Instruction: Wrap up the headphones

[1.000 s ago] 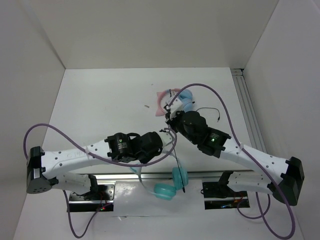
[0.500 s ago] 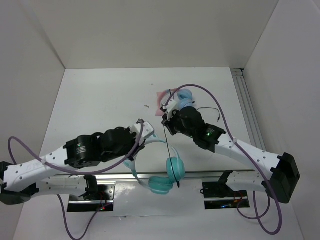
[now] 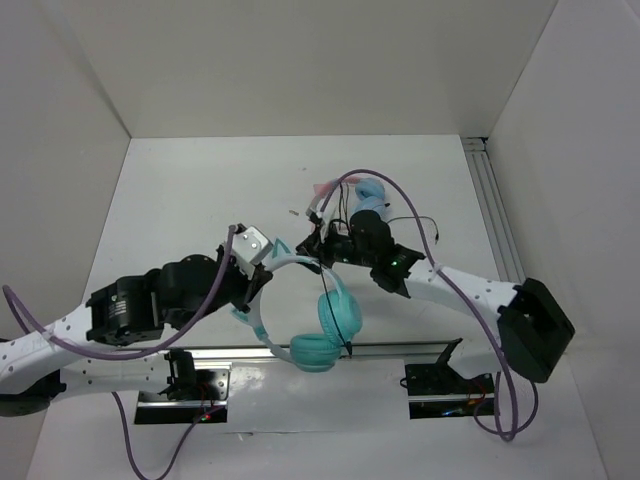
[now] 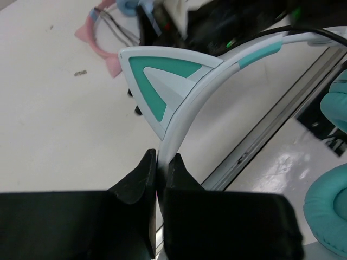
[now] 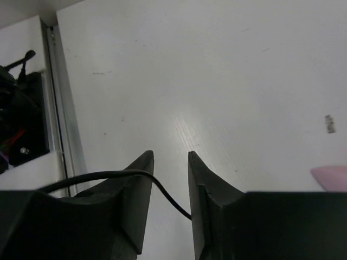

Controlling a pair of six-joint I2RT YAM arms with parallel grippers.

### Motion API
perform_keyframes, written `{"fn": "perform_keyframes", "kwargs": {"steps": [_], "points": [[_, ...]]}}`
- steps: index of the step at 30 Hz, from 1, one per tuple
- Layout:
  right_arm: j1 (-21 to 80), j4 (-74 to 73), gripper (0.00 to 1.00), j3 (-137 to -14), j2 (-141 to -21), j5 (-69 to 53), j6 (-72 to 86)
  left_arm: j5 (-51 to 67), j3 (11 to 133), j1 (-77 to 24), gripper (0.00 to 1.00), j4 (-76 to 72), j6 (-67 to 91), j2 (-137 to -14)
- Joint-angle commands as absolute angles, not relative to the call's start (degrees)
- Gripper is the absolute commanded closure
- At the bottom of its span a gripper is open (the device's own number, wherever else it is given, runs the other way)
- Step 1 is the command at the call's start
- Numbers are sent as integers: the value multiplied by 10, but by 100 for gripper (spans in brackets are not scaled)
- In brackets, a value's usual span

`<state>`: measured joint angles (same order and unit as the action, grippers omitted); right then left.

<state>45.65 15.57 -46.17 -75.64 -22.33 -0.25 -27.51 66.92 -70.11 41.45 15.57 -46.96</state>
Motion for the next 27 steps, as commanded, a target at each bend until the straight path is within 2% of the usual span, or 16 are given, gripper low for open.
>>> {"fn": "perform_keyframes", "kwargs": {"steps": [1, 6, 11, 15, 16, 17, 19, 24, 26, 27], "points": [[443, 302, 56, -451, -821, -283, 40, -296, 737, -711, 100, 294, 221, -454], [418, 424, 56, -468, -938, -357, 91, -365, 770, -711, 100, 299, 269, -454], [411, 582, 56, -462, -1065, -401, 182, -511, 775, -711, 100, 310, 339, -433], [418, 671, 69, -444, -1130, -409, 234, -615, 788, -711, 100, 349, 413, -433], [418, 687, 84, -438, -1138, -414, 242, -633, 794, -711, 100, 360, 428, -439], [424, 713, 92, -421, -1144, -414, 255, -671, 795, -711, 100, 360, 434, -447], [439, 747, 100, -386, -1144, -383, 262, -729, 795, -711, 100, 374, 446, -458], [476, 738, 100, -325, -1106, -336, 251, -800, 795, -694, 100, 338, 384, -495], [503, 709, 100, -303, -1066, -303, 237, -775, 789, -647, 100, 291, 330, -520], [519, 686, 100, -294, -1048, -288, 225, -746, 789, -590, 100, 268, 308, -530]]}}
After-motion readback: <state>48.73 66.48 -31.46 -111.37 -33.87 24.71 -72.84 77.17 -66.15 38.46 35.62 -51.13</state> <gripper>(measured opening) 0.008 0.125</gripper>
